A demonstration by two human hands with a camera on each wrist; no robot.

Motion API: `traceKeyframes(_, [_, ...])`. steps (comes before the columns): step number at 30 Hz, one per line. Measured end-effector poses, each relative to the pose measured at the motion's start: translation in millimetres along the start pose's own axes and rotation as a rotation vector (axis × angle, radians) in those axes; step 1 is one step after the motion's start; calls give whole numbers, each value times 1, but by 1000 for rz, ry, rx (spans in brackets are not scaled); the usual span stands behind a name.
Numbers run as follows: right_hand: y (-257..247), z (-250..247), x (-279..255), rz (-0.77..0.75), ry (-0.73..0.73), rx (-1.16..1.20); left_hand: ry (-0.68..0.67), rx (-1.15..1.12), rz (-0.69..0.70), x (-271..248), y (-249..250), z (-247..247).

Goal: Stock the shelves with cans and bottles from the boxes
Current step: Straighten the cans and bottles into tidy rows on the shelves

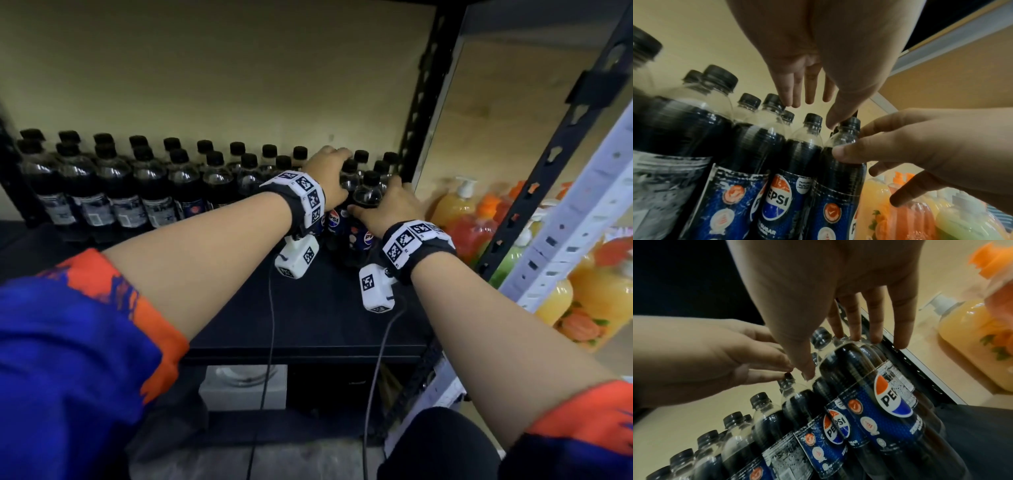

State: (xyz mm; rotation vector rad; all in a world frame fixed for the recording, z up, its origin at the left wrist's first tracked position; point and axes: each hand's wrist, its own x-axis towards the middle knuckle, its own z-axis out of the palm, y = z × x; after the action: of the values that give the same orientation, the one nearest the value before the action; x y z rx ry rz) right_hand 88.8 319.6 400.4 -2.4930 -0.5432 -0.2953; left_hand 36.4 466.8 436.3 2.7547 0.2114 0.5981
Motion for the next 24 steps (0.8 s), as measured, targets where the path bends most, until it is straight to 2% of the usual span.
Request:
traceKeyframes(8, [10, 18, 5, -74, 54, 141, -120, 103, 26, 36, 0, 25])
traceKeyframes(11, [13, 26, 1, -62, 63, 235, -88, 100, 11, 40, -3, 27])
traceKeyframes(18, [28, 41, -8, -94, -1, 326, -34, 44, 55, 28, -5, 34])
traceKeyframes(24, [38, 32, -18, -83, -30, 503, -95, 24, 64, 10, 2, 33])
